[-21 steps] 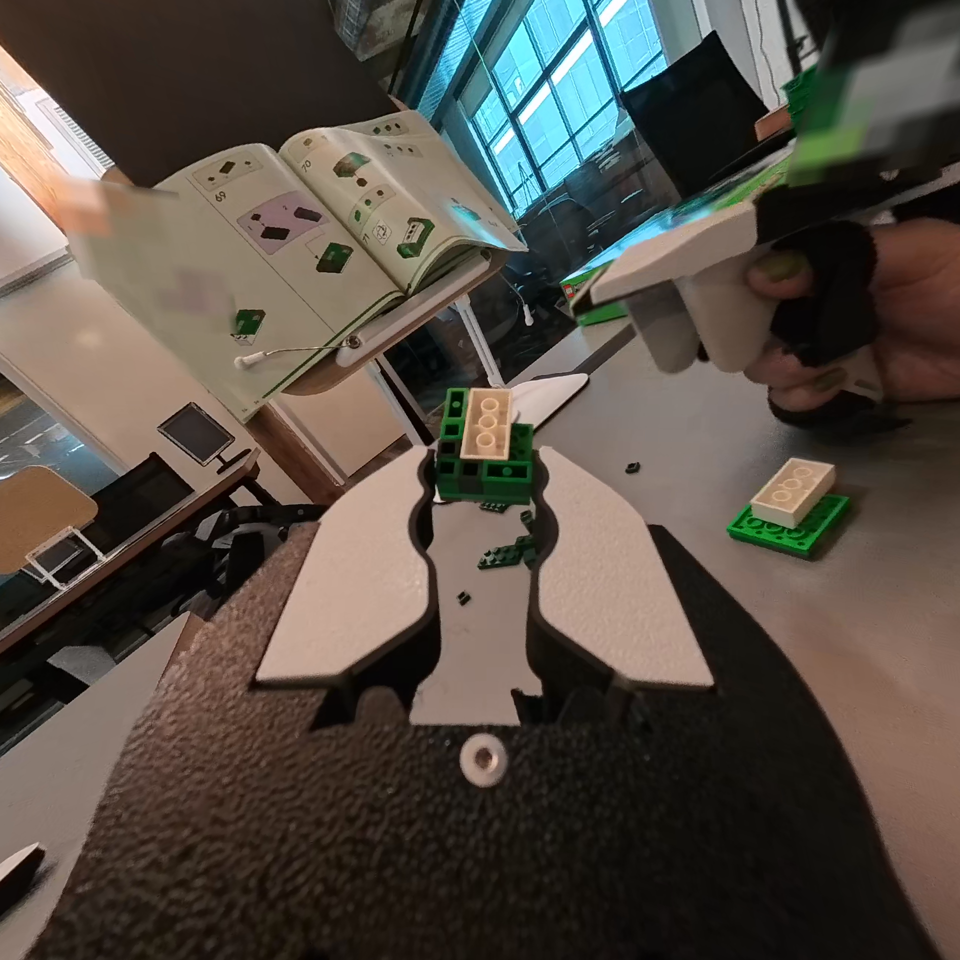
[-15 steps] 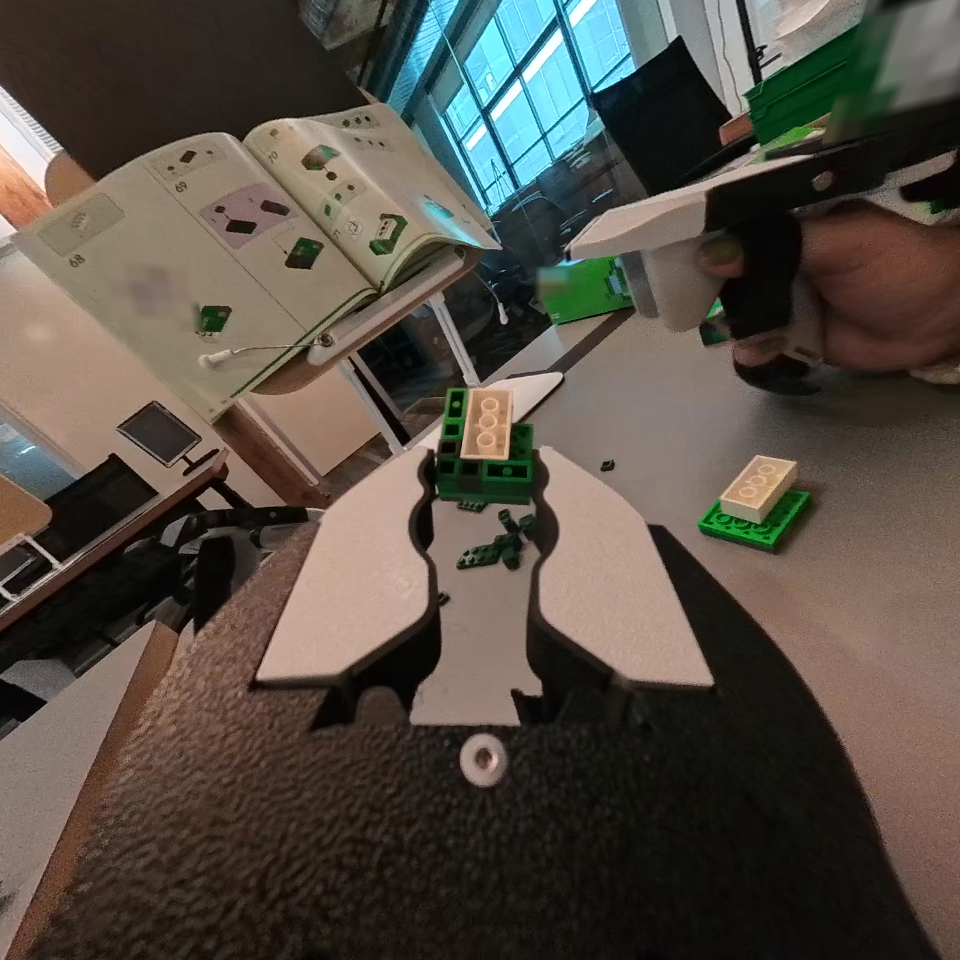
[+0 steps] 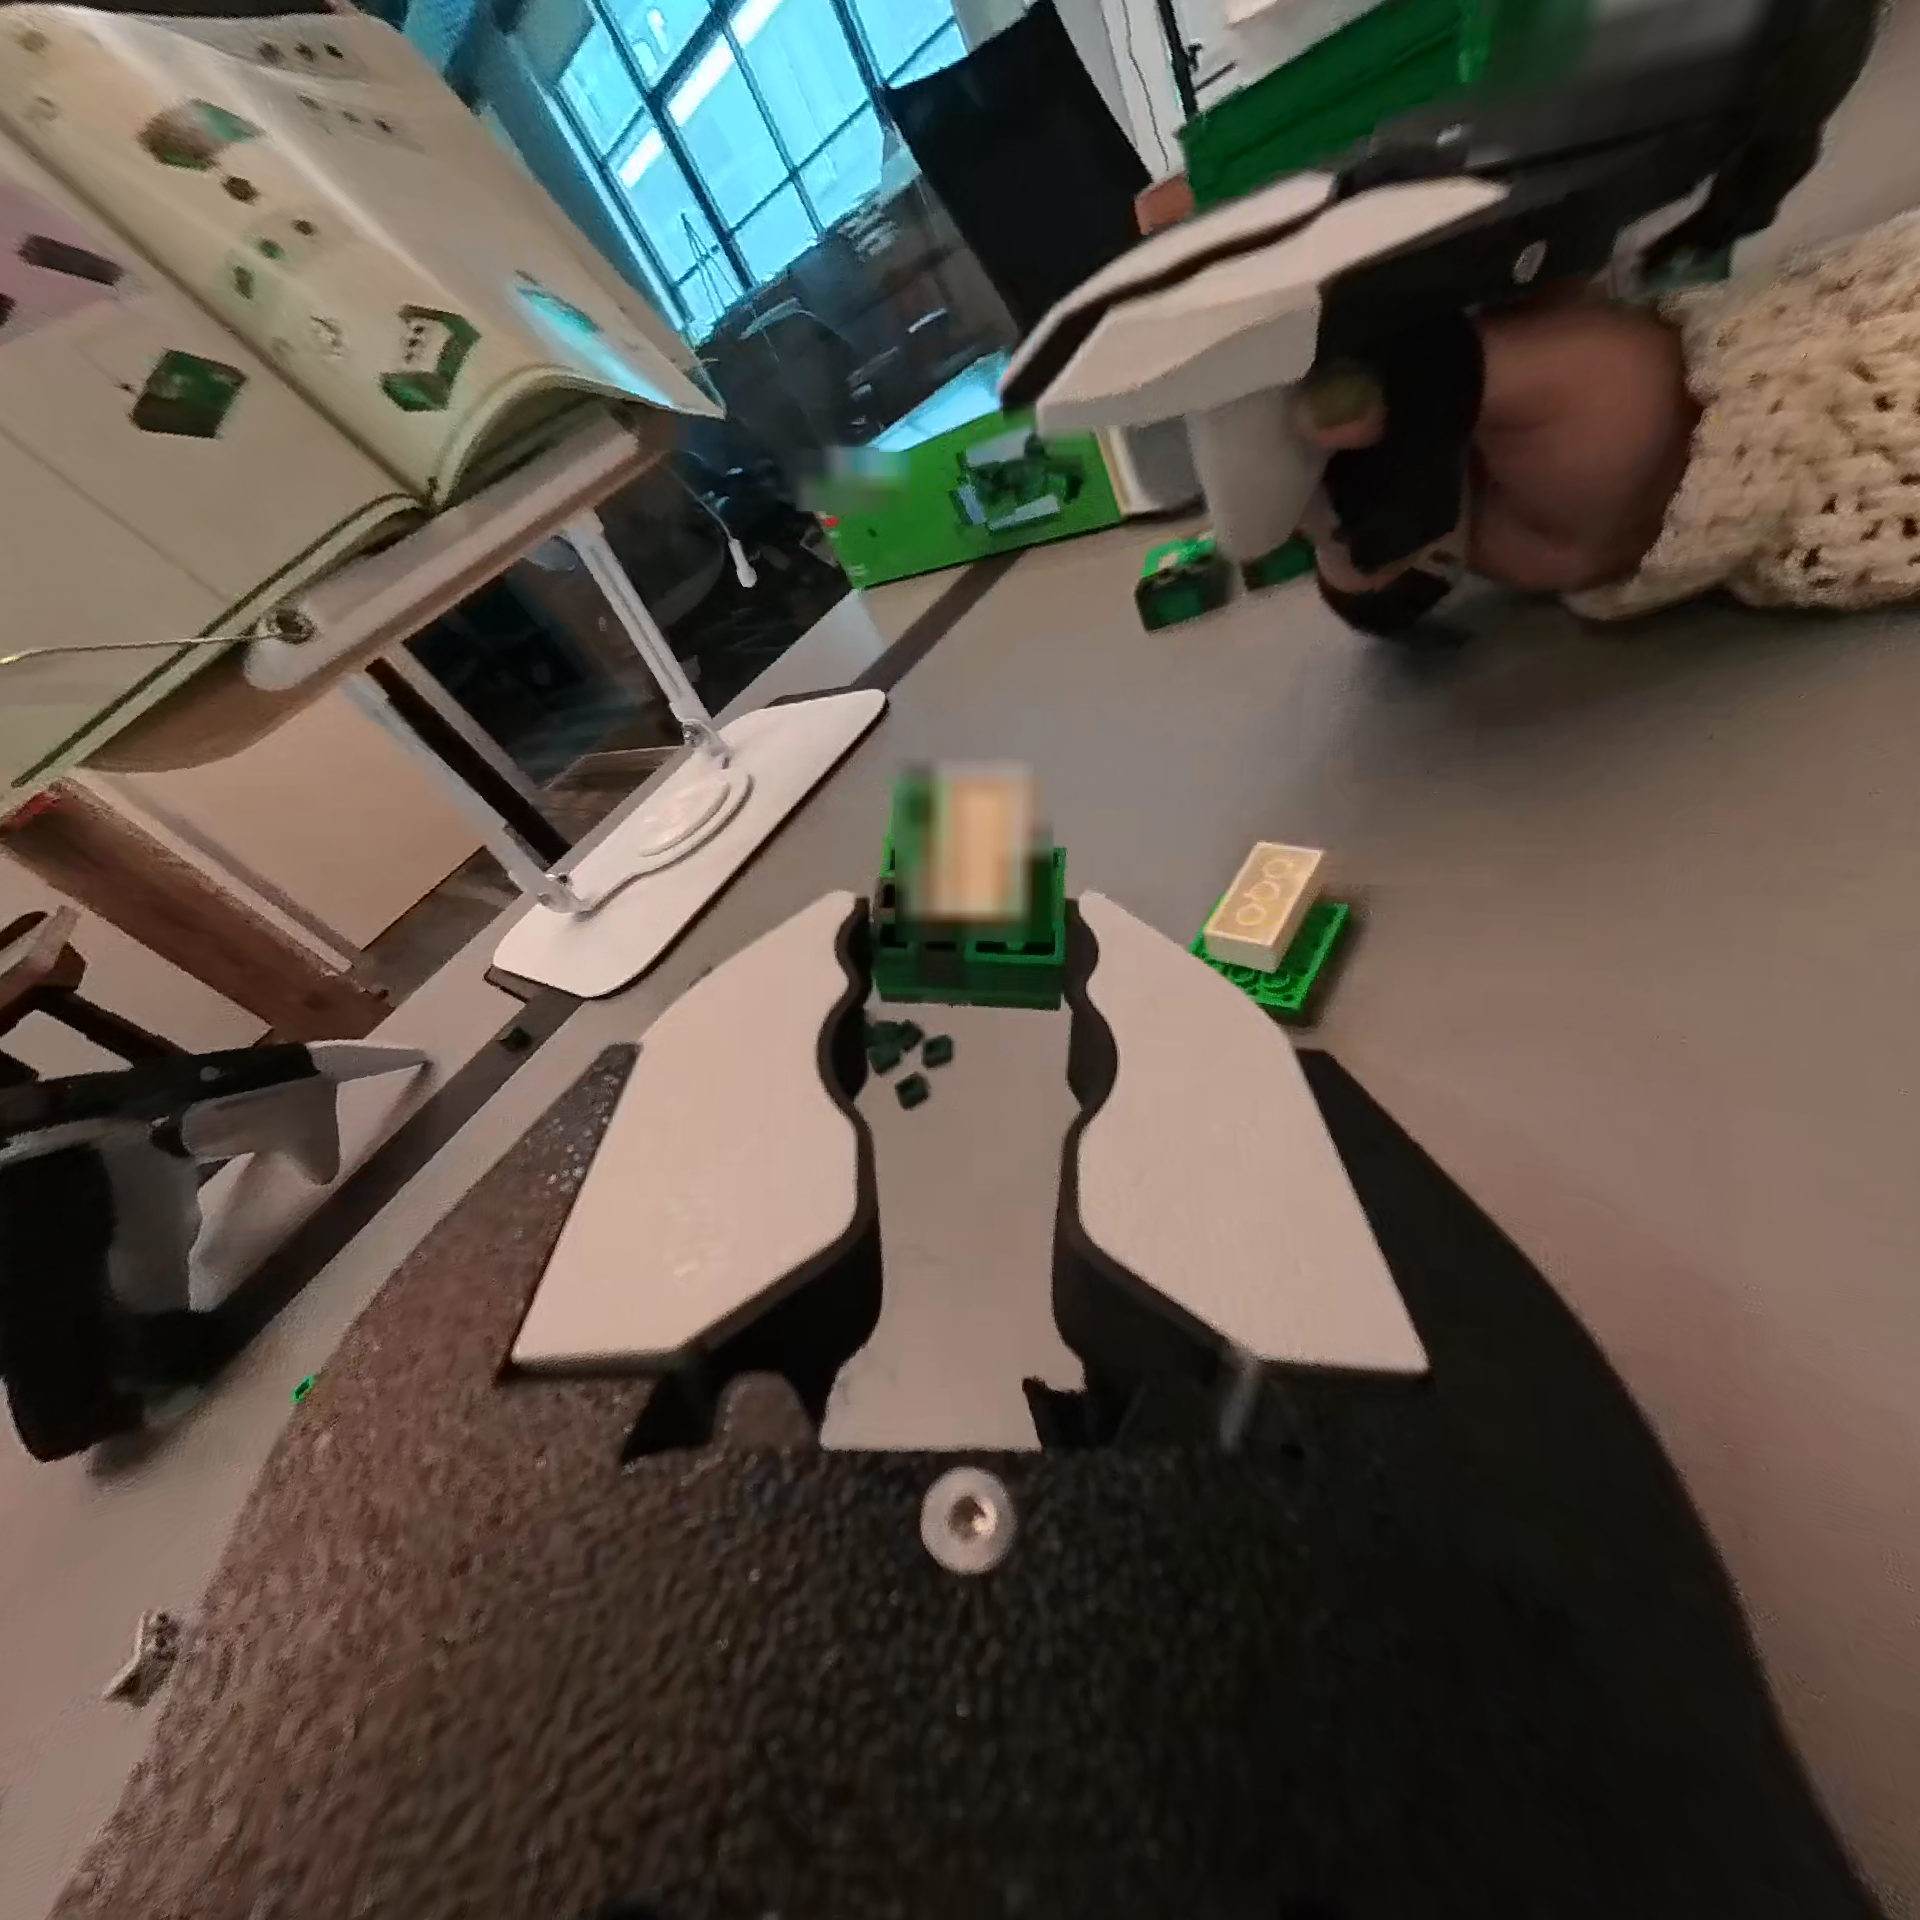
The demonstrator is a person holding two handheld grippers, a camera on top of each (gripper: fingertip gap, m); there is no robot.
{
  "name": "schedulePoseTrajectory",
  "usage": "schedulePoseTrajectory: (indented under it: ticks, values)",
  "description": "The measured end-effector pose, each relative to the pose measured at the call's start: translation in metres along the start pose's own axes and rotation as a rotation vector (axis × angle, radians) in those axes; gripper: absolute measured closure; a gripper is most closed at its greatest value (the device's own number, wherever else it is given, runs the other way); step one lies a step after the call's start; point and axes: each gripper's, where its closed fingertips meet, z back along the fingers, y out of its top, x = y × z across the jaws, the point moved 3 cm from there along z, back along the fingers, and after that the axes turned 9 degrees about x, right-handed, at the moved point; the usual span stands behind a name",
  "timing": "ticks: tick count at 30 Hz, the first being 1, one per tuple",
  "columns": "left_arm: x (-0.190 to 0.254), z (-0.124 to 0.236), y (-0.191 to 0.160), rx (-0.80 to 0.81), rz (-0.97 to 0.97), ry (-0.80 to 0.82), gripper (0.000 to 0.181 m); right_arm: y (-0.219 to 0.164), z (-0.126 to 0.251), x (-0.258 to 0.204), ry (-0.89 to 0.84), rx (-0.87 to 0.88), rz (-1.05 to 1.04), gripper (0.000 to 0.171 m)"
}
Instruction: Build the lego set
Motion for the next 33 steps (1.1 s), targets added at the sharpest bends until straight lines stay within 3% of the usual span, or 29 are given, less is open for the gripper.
schedulePoseTrajectory:
  ticks: [3, 5, 8, 16, 33]
  values:
    - [0.004, -0.002, -0.002, -0.017, -0.027, -0.018, 0.147, 0.023, 0.031, 0.018, -0.238, 0.054, 0.164, 0.151]
    - [0.006, -0.002, -0.003, -0.026, -0.051, -0.020, 0.147, 0.026, 0.059, 0.040, -0.488, -0.027, 0.286, 0.151]
    - [0.007, -0.004, -0.004, -0.039, -0.095, -0.010, 0.147, 0.021, 0.089, 0.053, -0.624, -0.151, 0.327, 0.150]
    - [0.009, -0.003, -0.005, -0.043, -0.092, -0.022, 0.147, 0.006, 0.106, 0.060, -0.650, -0.247, 0.173, 0.149]
    - [0.007, 0.000, -0.003, -0.023, -0.067, -0.019, 0.147, -0.001, 0.091, 0.046, -0.538, -0.293, 0.234, 0.154]
